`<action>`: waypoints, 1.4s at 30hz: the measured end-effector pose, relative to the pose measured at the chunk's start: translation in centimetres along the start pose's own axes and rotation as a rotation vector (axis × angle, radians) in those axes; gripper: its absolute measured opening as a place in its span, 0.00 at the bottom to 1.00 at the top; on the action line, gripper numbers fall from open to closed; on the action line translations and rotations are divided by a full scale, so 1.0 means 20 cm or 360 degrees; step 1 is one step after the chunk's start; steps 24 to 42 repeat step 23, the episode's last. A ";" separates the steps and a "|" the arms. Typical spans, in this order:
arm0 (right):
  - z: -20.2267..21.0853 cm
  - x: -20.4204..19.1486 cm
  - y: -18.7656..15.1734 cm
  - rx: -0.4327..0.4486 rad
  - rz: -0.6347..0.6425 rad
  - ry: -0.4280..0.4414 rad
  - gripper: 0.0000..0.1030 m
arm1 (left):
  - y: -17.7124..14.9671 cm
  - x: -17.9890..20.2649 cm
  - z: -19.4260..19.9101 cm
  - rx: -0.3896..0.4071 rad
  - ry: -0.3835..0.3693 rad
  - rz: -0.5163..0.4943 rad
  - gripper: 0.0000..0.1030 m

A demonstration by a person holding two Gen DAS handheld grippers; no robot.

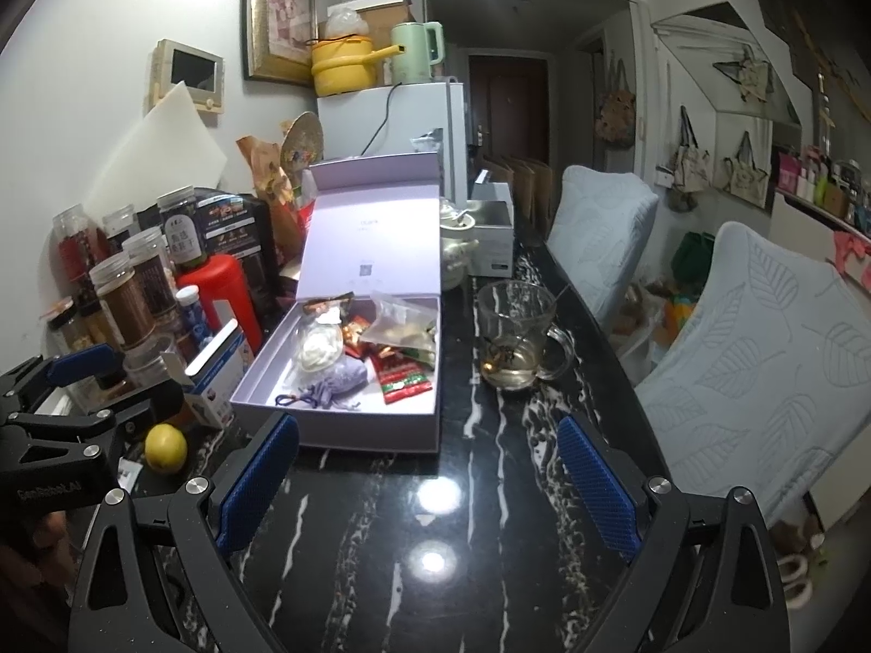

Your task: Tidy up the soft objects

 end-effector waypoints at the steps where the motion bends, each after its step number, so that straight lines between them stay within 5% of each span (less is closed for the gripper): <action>1: 0.00 0.00 0.00 0.0000 0.0001 0.0001 0.95 | 0.00 0.00 0.00 0.0001 0.0002 -0.0003 0.98; 42: -0.03 0.04 -0.02 -0.0043 -0.0006 -0.0017 0.95 | -0.03 0.01 -0.05 -0.0039 0.0034 -0.0030 0.98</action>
Point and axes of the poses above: each gripper's, at about its wrist camera, not at the fingertips, and z roughly against the way its jaws point, x to its right, y to its top, the point moved 8 cm from there along -z, roughly the way its jaws point, and after that the axes turned 2 degrees about y, right-handed, at the moved point
